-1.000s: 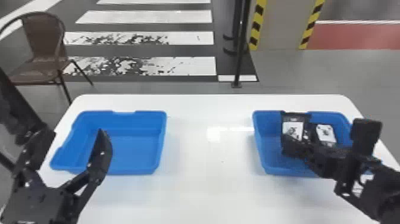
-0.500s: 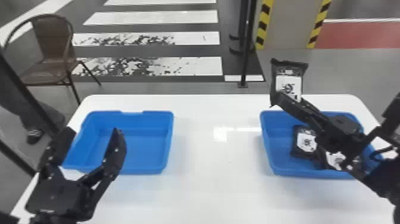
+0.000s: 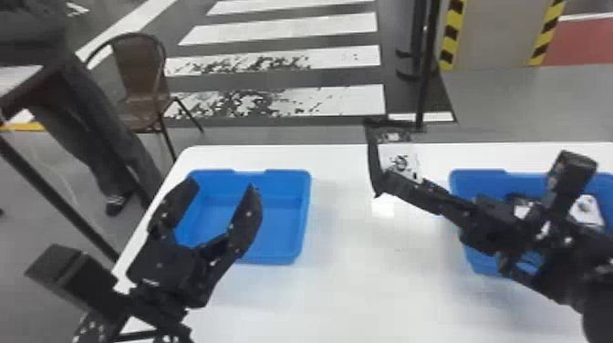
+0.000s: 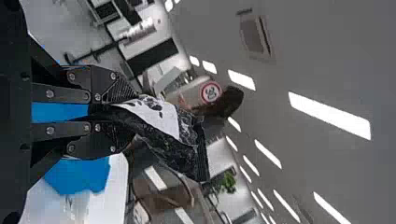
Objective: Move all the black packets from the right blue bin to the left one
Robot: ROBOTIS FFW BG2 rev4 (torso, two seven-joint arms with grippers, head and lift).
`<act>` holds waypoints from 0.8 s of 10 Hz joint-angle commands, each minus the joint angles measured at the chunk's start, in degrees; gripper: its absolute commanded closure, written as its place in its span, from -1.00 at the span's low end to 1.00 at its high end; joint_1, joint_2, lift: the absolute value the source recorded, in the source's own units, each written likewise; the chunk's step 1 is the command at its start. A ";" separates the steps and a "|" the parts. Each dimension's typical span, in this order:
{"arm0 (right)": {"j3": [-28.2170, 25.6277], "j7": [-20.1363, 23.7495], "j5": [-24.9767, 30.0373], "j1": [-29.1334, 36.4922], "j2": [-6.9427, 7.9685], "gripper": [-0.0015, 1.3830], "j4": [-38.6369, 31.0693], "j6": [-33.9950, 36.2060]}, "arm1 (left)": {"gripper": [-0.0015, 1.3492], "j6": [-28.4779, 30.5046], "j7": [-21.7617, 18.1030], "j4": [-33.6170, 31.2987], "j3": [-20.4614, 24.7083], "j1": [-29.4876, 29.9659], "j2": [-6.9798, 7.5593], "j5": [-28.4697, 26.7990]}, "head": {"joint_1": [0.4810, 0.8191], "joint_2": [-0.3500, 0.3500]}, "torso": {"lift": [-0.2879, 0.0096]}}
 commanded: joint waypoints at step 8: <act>15.97 0.62 -5.79 -3.33 -1.01 0.51 0.22 3.49 | -0.69 24.93 -6.63 -1.33 -2.43 -7.11 1.98 13.09 | 0.27 0.82 | -0.01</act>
